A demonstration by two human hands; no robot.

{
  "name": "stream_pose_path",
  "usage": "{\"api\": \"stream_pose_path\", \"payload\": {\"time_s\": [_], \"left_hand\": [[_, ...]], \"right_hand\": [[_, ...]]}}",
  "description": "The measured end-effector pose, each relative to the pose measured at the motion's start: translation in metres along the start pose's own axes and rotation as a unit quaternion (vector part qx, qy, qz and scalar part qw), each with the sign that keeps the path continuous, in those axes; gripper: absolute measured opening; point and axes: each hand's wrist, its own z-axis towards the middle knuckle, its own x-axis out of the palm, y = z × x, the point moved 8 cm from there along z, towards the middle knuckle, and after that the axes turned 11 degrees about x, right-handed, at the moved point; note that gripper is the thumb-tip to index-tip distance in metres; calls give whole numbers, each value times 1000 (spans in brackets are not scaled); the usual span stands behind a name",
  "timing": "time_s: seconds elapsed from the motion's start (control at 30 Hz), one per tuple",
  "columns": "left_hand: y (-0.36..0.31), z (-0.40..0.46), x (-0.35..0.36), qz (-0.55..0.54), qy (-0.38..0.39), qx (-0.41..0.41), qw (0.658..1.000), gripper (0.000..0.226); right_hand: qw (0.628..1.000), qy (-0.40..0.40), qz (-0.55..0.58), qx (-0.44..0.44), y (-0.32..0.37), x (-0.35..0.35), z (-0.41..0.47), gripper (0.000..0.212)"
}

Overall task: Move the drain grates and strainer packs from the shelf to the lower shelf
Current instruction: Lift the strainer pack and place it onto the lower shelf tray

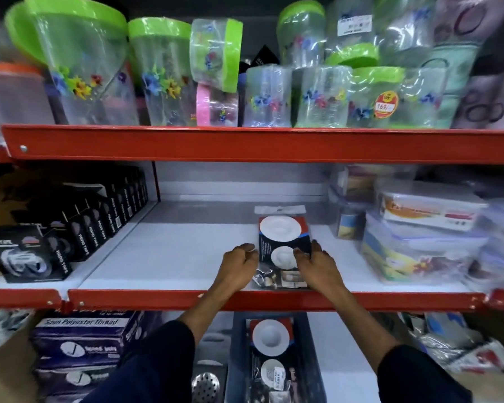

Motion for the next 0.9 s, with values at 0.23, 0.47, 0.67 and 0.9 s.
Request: {"api": "stream_pose_path", "payload": {"time_s": [0.23,0.47,0.67,0.9], "left_hand": [[-11,6,-12,-69,-103,-23,992,24],[-15,-24,-32,-255,-95,-62,960,26],[11,-77,-13,-266,43,-139,953,30],[62,-132,35,-221,108,-209,946,18]], "right_hand": [[994,-72,81,-22,1,-44,-4,26],[942,8,334,-24,-23,-61,-12,22],[911,272,308,-31,-71,-10,-46,40],[903,377,204,20,-133,51,-73,37]]}}
